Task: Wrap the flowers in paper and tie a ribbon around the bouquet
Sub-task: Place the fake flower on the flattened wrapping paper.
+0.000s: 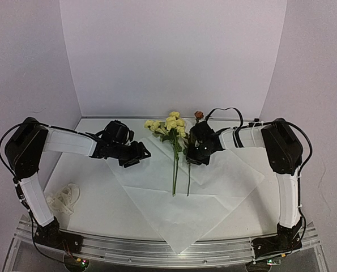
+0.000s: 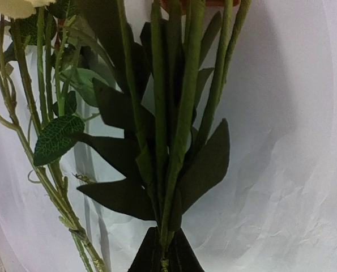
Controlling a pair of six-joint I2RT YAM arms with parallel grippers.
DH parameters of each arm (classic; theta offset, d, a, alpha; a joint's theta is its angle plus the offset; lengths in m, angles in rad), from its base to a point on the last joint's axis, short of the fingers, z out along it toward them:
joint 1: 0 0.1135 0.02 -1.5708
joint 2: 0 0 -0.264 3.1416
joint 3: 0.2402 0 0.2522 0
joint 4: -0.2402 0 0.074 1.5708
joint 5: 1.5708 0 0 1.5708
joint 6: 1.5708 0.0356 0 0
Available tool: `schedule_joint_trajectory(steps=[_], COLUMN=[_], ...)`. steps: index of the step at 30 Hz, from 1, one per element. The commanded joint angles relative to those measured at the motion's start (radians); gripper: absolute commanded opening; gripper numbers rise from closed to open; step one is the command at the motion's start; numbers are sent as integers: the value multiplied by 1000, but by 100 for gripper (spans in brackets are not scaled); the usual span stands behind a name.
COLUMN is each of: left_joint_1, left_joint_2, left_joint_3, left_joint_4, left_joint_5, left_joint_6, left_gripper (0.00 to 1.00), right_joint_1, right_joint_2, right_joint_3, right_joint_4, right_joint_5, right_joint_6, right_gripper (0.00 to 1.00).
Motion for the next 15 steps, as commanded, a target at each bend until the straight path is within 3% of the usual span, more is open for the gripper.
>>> schedule_joint_trajectory(steps=[1,8,15], left_joint_1=[6,6,6], left_joint_2=[17,33,48], left_joint_3=[26,25,37], left_joint_4=[46,60,65], left_joint_5=[19,29,39], left_joint_6=[-3,-11,-9], left_gripper=[67,66,67], right_joint_1=[9,22,34], right_joint_2=[-71,-41,-31], right_joint_3=[14,54,68], right_joint_4=[29,27,27], right_joint_5=[6,-28,-33], right_joint_6=[13,28,42], right_gripper=[7,11,22])
